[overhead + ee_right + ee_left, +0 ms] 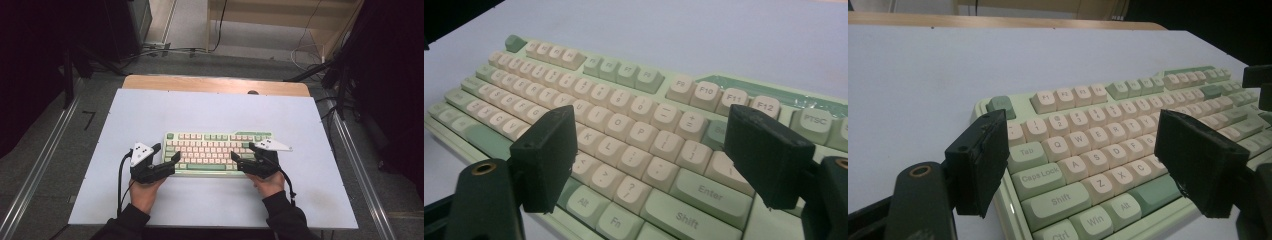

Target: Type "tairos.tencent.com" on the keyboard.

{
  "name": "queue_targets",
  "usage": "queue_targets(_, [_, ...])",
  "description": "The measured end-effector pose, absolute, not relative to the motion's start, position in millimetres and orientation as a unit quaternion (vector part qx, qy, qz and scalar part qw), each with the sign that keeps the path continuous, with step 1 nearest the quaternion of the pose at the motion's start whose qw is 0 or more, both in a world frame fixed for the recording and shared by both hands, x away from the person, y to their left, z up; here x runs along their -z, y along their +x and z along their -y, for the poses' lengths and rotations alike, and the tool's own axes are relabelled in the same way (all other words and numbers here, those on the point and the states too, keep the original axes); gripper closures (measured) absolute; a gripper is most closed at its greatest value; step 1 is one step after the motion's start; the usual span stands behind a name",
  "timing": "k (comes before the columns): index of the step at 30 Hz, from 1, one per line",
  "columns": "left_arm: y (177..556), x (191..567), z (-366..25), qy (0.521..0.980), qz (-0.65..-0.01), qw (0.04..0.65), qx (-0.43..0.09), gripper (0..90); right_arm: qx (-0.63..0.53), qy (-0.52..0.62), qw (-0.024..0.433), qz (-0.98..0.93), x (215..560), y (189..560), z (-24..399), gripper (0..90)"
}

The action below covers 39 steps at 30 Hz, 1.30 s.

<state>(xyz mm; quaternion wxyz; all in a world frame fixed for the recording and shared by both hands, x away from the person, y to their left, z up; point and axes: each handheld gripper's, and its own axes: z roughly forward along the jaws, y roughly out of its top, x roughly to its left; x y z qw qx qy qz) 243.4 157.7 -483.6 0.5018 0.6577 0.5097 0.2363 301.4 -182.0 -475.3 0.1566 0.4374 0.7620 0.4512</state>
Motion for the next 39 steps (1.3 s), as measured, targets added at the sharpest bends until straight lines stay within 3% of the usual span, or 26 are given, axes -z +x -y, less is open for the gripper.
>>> queue_targets(39, [220,488,-216,0.636,-0.542,0.469,-0.285,24.2,-0.425,0.506,0.224,-0.717,472,270,288,19.7])
